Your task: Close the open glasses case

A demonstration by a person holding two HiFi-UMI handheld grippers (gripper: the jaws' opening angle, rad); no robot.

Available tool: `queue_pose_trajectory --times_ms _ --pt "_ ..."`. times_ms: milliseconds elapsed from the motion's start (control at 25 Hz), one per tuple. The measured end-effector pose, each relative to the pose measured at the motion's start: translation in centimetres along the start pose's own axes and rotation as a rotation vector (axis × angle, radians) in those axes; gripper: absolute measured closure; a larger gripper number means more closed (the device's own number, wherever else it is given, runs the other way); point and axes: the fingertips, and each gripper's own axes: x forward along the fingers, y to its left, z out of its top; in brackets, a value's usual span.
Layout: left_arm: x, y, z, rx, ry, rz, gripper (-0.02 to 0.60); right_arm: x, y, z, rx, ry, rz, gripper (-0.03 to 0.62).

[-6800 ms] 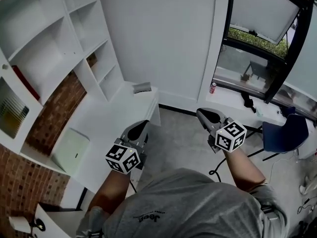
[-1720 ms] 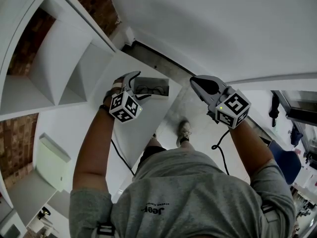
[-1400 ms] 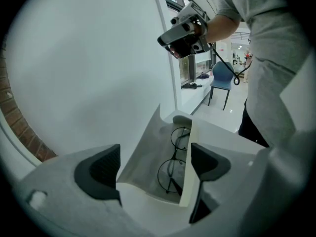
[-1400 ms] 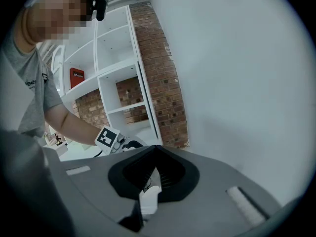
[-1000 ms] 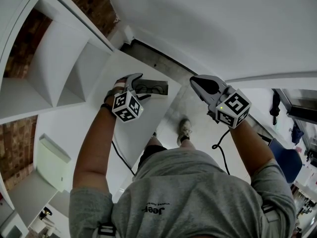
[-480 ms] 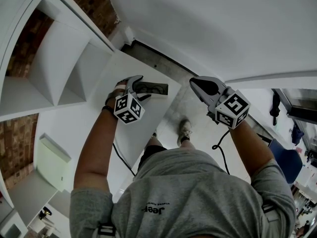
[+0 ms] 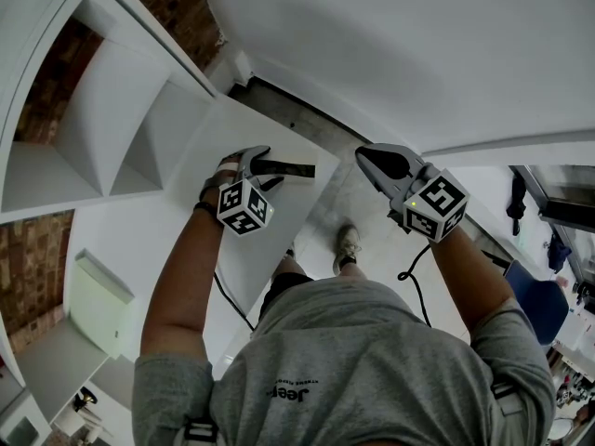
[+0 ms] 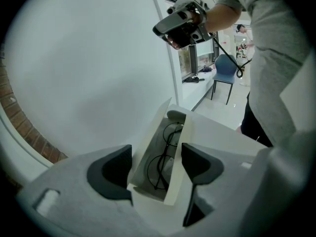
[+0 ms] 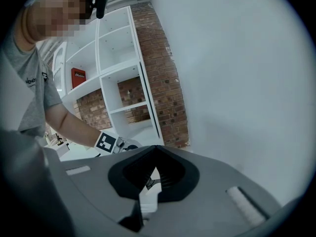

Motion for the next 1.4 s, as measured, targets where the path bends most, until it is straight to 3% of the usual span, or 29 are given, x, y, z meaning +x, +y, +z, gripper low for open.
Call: queue_pose_trajectory --times_ms 800,1000,1400 --pt "-0.4 -0.5 -0.2 0.016 0.049 0.019 0.319 -1.2 0.2 0.3 -0.004 -0.009 -0.007 0.585" --pt "-1.0 -2.0 -1.1 0.005 0.089 -0.053 0.408 -1.6 0.4 0.7 -0.004 -0.018 -0.007 0.585" --pt "-1.1 -2.0 -1.1 -0.035 0.099 -0.061 0.416 -2.4 0.5 1.3 -0.008 -0.031 -0.015 0.585"
